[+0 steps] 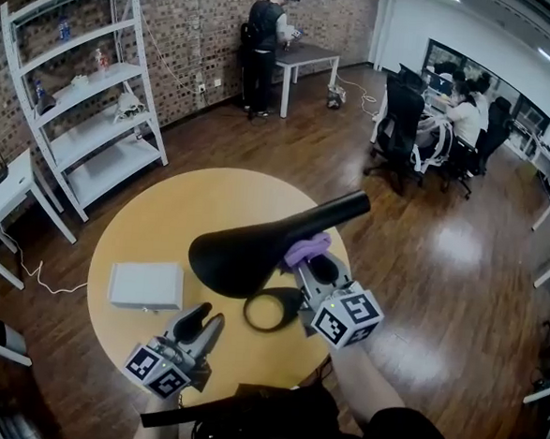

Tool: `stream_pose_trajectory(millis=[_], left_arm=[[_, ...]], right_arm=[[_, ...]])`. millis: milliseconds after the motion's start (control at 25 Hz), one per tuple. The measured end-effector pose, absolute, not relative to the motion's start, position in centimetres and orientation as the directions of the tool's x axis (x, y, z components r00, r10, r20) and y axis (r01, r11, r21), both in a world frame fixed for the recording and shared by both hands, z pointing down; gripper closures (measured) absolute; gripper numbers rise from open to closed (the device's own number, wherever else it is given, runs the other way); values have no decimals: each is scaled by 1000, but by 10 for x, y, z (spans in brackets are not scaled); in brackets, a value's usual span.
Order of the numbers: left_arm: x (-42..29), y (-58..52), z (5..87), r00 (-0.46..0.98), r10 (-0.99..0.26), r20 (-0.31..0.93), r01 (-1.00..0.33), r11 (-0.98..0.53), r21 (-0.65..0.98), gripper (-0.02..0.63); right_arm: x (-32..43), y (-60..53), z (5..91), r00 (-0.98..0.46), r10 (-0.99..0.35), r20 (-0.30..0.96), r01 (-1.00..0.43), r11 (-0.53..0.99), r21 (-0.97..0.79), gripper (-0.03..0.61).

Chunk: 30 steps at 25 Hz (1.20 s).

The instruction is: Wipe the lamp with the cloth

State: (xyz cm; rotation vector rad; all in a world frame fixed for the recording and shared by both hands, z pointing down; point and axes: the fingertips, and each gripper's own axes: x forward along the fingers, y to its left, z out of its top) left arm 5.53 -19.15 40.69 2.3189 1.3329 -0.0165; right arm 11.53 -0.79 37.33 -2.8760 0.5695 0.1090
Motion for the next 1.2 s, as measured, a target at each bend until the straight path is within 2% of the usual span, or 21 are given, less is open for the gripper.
stream_pose_trajectory(millis=[120,640,800,920,1200], left_arm=[[57,-198,418,543,815,-204,812,-447,376,483],[59,-187,427,528,829,-186,820,-441,364,482],[55,-183,427,524,833,-179,822,-439,362,482],[55,-185,425,529,827,-189,821,-442,362,482],[53,-187,414,543,808,-229,818,-446,364,483]], right_arm=[[118,-13,383,902,-418,-105,-430,-885,-177,486],[95,-68,450,749,-642,161,-638,-766,-85,485],[102,-46,464,805,-512,298,-557,-826,85,485],[110,-28,438,845,-451,288,-505,-850,152,486],[125,-7,393,866,-454,212,-466,-885,8,486]])
